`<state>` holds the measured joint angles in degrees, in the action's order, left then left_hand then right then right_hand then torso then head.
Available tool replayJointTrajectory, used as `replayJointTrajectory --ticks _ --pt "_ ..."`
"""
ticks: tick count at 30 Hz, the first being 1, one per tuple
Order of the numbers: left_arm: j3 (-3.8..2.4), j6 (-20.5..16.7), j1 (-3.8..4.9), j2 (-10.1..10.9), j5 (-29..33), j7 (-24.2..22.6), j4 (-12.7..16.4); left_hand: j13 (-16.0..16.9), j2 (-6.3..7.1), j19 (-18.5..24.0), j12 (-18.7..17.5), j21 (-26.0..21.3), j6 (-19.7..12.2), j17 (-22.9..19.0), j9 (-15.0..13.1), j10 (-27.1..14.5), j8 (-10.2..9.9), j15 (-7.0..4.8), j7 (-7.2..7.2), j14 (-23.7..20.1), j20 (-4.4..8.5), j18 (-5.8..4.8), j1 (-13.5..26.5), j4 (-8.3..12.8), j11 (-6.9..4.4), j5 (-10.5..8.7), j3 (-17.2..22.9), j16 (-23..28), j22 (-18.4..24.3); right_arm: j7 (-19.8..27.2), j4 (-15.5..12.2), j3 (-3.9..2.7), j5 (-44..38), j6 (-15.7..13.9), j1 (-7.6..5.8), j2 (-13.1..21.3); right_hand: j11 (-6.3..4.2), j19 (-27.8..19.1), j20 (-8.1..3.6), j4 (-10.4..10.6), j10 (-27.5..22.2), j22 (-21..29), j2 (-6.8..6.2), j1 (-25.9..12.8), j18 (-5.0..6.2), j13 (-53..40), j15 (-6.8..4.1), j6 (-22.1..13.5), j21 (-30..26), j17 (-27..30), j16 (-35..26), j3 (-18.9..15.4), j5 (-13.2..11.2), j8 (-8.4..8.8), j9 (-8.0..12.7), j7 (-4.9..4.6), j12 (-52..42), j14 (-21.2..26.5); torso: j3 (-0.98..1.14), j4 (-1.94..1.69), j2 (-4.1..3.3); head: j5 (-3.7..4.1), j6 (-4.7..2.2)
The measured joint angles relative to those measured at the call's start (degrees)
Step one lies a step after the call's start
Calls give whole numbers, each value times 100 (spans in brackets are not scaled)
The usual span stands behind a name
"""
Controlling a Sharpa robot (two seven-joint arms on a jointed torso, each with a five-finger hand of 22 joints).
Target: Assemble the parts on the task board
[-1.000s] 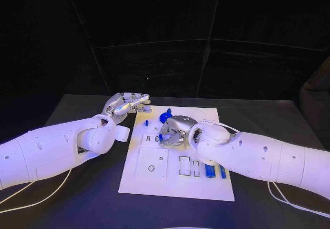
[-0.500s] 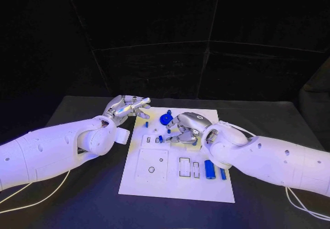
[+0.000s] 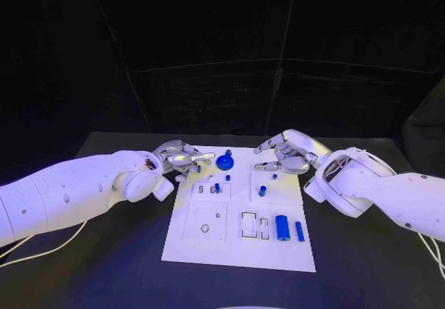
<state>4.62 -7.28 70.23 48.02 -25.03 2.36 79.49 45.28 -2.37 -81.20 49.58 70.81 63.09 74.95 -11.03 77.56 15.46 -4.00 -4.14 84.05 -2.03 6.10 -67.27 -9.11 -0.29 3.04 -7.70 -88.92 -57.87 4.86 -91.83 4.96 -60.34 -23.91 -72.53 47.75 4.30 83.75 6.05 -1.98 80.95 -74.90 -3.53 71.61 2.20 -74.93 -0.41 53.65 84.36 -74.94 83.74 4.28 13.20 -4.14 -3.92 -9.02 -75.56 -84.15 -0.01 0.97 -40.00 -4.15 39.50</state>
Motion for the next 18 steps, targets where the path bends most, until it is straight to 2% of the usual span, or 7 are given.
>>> replayJointTrajectory --ticks 1,2,4,6,7,12,18 --pt "0 102 31 -42 -178 203 -24 380 -36 0 383 141 -48 0 -113 -36 154 0 -4 0 0 1 101 -105 -19 0 -117 -61 -174 16 10 0 103 0 -17 37 0 0 0 -9 0 0 0 0 0 0 0 8 0 0 0 -9 0 -1 -5 8 0 0 7 2 11 -5 10" --pt "0 233 77 -103 -417 467 -55 588 -50 0 592 211 -68 0 -182 -40 246 0 18 0 0 1 253 -224 -23 0 -234 -90 -264 34 40 0 235 -4 -37 72 0 0 0 -28 0 0 1 33 0 0 0 28 0 0 0 -28 18 -1 -7 -11 0 0 16 6 26 -13 21" --pt "0 419 145 -199 -788 839 -93 837 -52 18 833 289 -80 0 -294 -45 390 0 30 0 18 1 530 -500 -28 0 -425 -91 -357 51 87 0 400 -15 -50 103 0 -3 -3 -39 0 0 2 56 0 0 0 51 0 0 0 -39 45 -1 -7 8 0 0 29 11 48 -23 37" --pt "-4 601 203 -303 -1216 1223 -128 1056 -53 30 1046 364 -118 0 -424 -59 549 0 68 0 30 1 588 -675 -43 0 -574 -91 -463 63 119 0 553 -30 -55 128 0 -22 -22 -47 0 0 2 56 0 0 0 50 0 0 0 -75 72 -2 -7 8 0 0 42 14 73 -40 55" --pt "-4 666 221 -347 -1393 1379 -143 1159 -53 30 1147 408 -118 0 -501 -59 640 -1 68 0 30 -74 588 -720 -43 -19 -619 -91 -524 66 129 0 609 -35 -57 134 0 -22 -22 -49 0 0 34 88 0 0 0 62 0 0 0 -78 99 -29 -7 20 0 0 47 16 81 -48 61" --pt "43 831 285 -636 -2167 2067 -246 1455 -136 37 1435 532 -263 -1 -834 -27 1015 -41 129 0 36 -84 395 -735 -75 -18 -736 -91 -699 68 200 1 784 -63 -70 128 0 -22 -22 -112 0 0 74 225 0 0 0 90 0 1 0 -141 392 -29 -7 10 0 0 73 29 116 -85 76" --pt "112 887 317 -904 -2657 2559 -322 1709 -138 -3 1678 726 -405 -1 -1224 14 1436 -82 192 0 83 -84 393 -738 -117 -18 -914 -91 -1002 36 248 2 853 -85 -75 111 -22 -22 -22 -128 23 0 75 224 0 0 0 90 -12 1 -21 -156 477 -29 -7 10 0 0 88 38 129 -123 85"
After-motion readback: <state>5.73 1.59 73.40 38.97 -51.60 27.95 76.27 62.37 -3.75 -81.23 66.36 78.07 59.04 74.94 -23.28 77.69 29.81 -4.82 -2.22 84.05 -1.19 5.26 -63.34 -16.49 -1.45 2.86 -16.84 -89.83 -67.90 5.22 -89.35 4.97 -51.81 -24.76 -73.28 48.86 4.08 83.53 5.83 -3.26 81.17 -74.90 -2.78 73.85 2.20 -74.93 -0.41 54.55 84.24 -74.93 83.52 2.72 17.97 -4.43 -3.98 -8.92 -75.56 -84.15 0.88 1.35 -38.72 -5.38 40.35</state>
